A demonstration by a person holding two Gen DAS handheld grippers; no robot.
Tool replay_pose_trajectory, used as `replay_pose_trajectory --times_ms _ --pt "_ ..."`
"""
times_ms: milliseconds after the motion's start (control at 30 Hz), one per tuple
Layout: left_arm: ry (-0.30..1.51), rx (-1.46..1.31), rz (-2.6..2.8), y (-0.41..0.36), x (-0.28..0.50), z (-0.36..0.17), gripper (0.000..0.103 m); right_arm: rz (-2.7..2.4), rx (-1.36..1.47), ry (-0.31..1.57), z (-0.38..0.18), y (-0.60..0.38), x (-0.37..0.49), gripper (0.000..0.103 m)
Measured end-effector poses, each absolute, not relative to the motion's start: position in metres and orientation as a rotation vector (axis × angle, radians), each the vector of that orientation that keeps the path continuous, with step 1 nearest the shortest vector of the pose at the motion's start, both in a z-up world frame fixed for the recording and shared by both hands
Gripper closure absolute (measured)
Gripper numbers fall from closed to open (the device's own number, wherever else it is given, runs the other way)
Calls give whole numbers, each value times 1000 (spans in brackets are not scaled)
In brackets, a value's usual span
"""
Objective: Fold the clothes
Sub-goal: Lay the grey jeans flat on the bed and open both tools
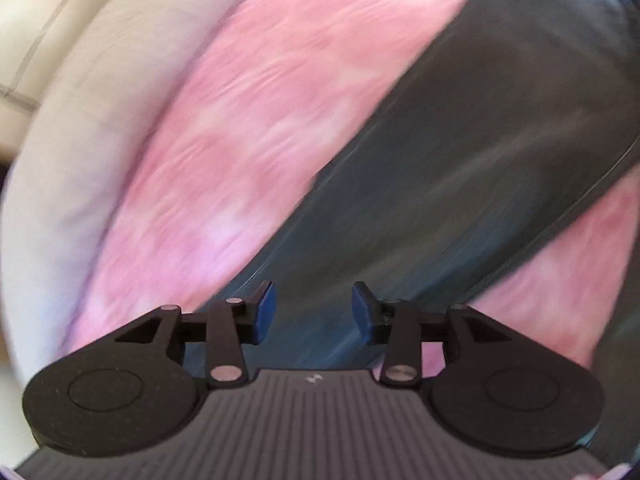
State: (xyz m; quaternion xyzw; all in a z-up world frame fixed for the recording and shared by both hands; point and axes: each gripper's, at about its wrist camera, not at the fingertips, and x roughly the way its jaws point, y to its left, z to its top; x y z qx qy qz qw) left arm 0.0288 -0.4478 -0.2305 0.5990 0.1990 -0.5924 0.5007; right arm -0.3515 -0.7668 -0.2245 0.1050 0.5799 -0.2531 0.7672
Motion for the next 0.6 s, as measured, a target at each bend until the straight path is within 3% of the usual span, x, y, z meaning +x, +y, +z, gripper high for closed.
replay_pose_trajectory --times_ms 267,400,433,500,600 --pt "410 1483 -1663 -526 -71 -277 59 -691 656 1095 -285 -817 -399 42" --pt "444 1424 -1721 -538 -105 -273 58 -689 790 1016 -313 -838 -411 43" --pt "462 1410 -1735 -538 -115 -272 58 -695 824 996 -314 -840 -414 49" --pt "487 1380 -1764 -537 -137 -269 58 -665 860 969 -305 -842 -420 80" --pt "524 1331 -1810 -536 -171 -260 58 -580 845 941 -281 -852 -424 94"
